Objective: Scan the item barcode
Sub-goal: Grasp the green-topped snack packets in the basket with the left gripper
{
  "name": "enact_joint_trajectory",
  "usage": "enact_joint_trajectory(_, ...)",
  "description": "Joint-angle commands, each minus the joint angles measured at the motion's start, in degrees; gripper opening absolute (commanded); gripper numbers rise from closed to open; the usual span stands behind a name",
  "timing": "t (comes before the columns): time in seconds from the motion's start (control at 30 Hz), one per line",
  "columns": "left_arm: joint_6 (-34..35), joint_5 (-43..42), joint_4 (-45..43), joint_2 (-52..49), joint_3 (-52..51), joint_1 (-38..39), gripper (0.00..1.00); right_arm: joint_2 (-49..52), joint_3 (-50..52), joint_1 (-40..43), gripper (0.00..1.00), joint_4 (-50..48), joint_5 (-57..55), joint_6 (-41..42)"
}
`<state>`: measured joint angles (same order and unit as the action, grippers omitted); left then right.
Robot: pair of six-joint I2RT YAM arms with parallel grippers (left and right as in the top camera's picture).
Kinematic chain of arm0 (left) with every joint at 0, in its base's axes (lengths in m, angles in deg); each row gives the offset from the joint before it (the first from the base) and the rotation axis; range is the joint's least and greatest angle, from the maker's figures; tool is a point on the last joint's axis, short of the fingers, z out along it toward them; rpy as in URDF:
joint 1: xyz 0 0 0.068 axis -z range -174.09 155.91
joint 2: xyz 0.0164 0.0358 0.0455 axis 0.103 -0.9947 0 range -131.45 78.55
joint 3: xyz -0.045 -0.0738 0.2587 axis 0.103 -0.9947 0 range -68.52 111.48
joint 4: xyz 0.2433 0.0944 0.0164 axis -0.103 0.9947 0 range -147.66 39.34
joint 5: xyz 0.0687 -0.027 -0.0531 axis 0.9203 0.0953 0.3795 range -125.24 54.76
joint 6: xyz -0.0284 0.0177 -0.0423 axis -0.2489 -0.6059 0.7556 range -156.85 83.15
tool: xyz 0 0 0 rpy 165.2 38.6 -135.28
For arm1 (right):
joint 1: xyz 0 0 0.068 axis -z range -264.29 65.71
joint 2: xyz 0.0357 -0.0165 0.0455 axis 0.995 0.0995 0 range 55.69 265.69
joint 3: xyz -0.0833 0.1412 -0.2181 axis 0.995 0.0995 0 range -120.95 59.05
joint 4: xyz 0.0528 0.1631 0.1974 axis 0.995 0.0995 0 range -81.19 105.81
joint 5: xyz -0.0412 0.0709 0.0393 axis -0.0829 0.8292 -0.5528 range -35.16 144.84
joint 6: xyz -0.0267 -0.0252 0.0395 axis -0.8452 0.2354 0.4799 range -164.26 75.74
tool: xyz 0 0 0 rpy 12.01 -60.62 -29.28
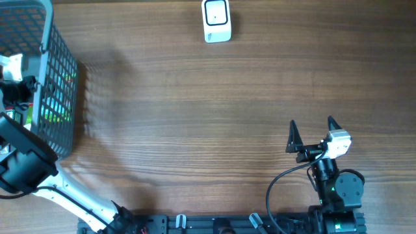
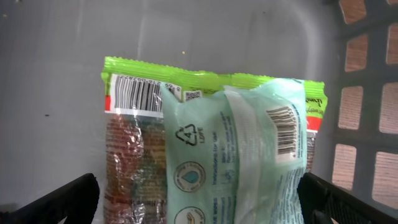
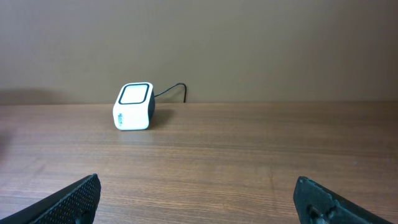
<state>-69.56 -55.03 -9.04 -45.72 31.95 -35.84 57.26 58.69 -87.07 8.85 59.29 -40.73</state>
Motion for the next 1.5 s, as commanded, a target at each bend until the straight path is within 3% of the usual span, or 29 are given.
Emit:
enact_joint_trajectory(0.0, -1.7, -1.8, 0.0, 1.7, -1.5, -0.1, 1.00, 0.1, 0.1, 0.2, 1.00, -0.2, -0.5, -0.5)
enact_joint_trajectory(0.67, -1.5, -2.4, -7.2, 1.6, -11.2, -0.1, 0.99, 0.1, 0.1, 0.2, 1.00, -0.2, -0.5, -0.5)
enact_joint_trajectory(0.7, -1.5, -2.4, -7.1, 1.6, -11.2, -0.1, 0.97, 0.1, 0.1, 0.2, 1.00, -0.2, -0.5, -0.5)
enact_joint_trajectory(0.8, -1.3, -2.5, -7.1, 1.6, -11.2, -0.2, 0.77, 0.1, 0.1, 0.2, 1.00, -0.2, -0.5, -0.5)
enact_joint_trajectory(0.9, -1.2, -2.5, -7.0, 1.6, -11.2, -0.2, 0.64, 0.1, 0.1, 0.2, 1.00, -0.2, -0.5, -0.5)
enact_joint_trajectory(0.93, -0.8, -2.5, -7.1, 1.6, -11.2, -0.2, 0.64, 0.1, 0.1, 0.2, 1.00, -0.2, -0.5, -0.5)
enact_joint_trajectory(1.0, 0.6, -2.5, -7.3, 1.6, -11.3, -0.2, 0.82, 0.1, 0.1, 0.2, 1.00, -0.2, -0.5, -0.5)
enact_joint_trajectory(1.3, 1.9, -2.5, -7.3, 0.5, -11.4, -0.2, 0.97, 0.1, 0.1, 0.2, 1.00, -0.2, -0.5, -0.5)
enact_joint_trajectory(1.47, 2.2, -2.3, -7.3, -2.3, -11.4, -0.2, 0.99, 0.1, 0.1, 0.2, 1.00, -0.2, -0.5, -0.5)
